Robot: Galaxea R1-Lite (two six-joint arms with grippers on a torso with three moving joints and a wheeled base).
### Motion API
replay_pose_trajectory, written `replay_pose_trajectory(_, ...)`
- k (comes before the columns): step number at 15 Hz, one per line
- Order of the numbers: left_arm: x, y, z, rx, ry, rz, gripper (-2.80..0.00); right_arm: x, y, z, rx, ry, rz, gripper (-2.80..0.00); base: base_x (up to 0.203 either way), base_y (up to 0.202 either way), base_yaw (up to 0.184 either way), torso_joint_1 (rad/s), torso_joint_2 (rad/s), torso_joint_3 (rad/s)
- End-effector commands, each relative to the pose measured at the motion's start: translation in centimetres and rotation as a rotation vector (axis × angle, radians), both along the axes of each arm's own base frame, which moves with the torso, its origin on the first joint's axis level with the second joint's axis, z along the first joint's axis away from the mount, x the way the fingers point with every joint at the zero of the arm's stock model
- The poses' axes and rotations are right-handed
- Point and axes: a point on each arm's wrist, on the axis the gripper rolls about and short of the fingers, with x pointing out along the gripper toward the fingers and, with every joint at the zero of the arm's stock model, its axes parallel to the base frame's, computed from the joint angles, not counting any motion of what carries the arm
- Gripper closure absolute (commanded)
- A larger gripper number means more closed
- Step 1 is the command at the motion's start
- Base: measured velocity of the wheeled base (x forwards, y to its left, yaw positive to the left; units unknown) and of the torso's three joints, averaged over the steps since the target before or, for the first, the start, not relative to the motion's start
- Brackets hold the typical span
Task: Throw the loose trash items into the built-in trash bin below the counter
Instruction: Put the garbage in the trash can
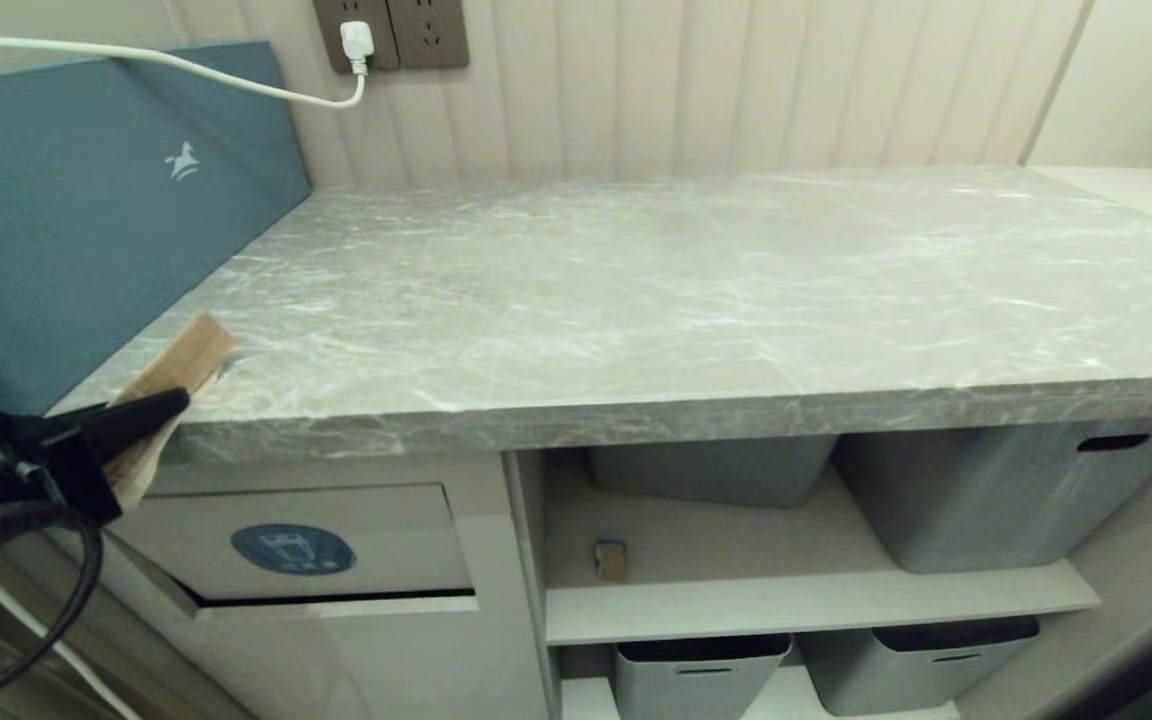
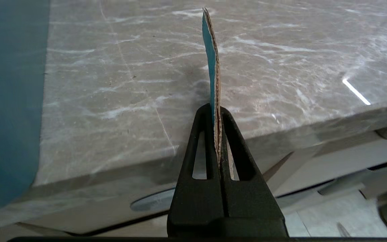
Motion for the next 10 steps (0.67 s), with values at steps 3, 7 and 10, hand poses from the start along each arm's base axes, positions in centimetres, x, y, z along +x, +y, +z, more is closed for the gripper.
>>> replay_pose_trajectory(3,-1.6,0.0,0.3,0.032,-0.036,-0.011,0.00,0.0,0.0,0.0,0.001,0.002,0.001,0.00,0.000,0.000,0.000,-0.165,0.46,0.295)
replay_pose_trajectory(7,-2.6,0.0,3.9,0.035,-0.321,-0.006,0.00,0.0,0.0,0.0,0.000,0.002,0.000,0.00,0.000,0.000,0.000,-0.144,0.45,0.315)
replay_pose_trajectory(10,-5.6,0.2,10.6,0.036,-0.627,-0.004,0.00,0.0,0.0,0.0,0.000,0.002,0.001,0.00,0.000,0.000,0.000,-0.061,0.28,0.193)
